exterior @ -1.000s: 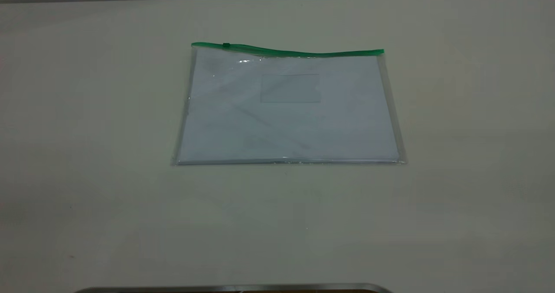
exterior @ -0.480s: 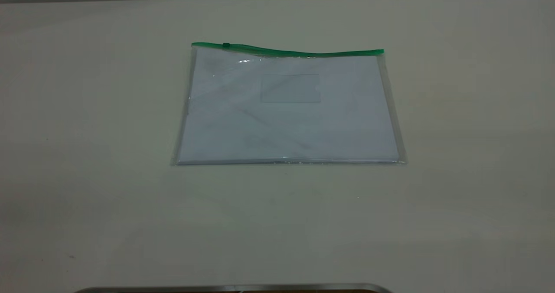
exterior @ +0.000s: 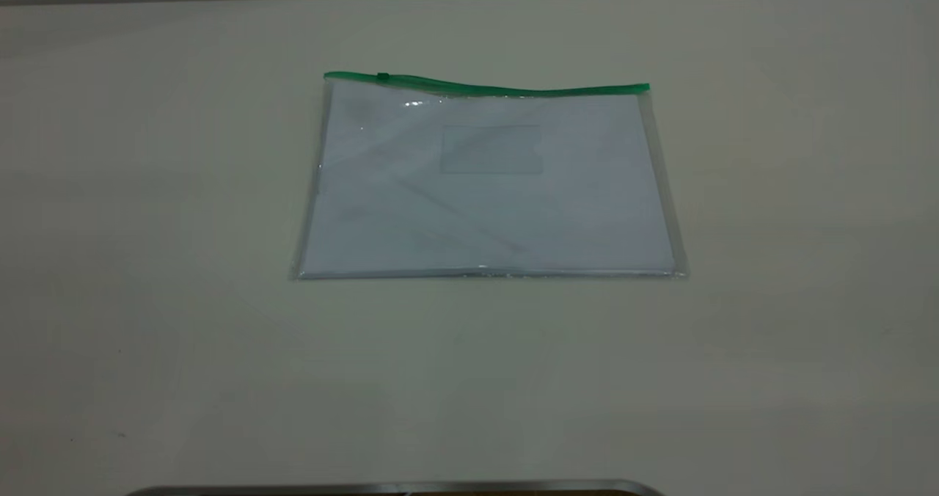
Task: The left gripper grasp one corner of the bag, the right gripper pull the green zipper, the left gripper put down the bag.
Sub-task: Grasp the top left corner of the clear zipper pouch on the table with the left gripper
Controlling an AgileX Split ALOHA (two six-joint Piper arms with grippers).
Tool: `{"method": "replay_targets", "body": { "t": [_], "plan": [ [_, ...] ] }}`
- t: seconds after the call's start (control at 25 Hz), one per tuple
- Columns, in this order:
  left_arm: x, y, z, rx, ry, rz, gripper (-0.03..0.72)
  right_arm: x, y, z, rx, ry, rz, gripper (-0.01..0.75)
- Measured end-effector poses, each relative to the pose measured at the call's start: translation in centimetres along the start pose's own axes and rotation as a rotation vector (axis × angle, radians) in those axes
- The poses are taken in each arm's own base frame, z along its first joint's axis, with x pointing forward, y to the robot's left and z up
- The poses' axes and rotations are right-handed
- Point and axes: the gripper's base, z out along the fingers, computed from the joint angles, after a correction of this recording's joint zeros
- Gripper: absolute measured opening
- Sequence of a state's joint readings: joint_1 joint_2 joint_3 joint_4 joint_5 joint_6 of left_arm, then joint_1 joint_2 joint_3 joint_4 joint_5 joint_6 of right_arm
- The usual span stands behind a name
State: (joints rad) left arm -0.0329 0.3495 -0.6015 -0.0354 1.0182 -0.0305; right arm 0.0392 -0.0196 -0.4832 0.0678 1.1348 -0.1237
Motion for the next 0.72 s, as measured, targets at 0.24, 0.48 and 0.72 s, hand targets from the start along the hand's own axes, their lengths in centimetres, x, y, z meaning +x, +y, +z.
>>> {"method": "replay_targets", "body": {
  "t": [0.24, 0.48, 0.72],
  "plan": [
    [-5.0, -0.5, 5.7, 0.044, 0.043, -0.034, 0.590, 0.0, 0.0, 0.0, 0.000, 0.000, 0.000, 0.503],
    [-7.7, -1.3, 13.0, 0.138, 0.114, -0.083, 0.590, 0.0, 0.0, 0.0, 0.000, 0.000, 0.000, 0.503],
    [-10.2, -2.2, 19.5, 0.232, 0.241, -0.091, 0.590, 0.0, 0.0, 0.0, 0.000, 0.000, 0.000, 0.503]
  ]
}}
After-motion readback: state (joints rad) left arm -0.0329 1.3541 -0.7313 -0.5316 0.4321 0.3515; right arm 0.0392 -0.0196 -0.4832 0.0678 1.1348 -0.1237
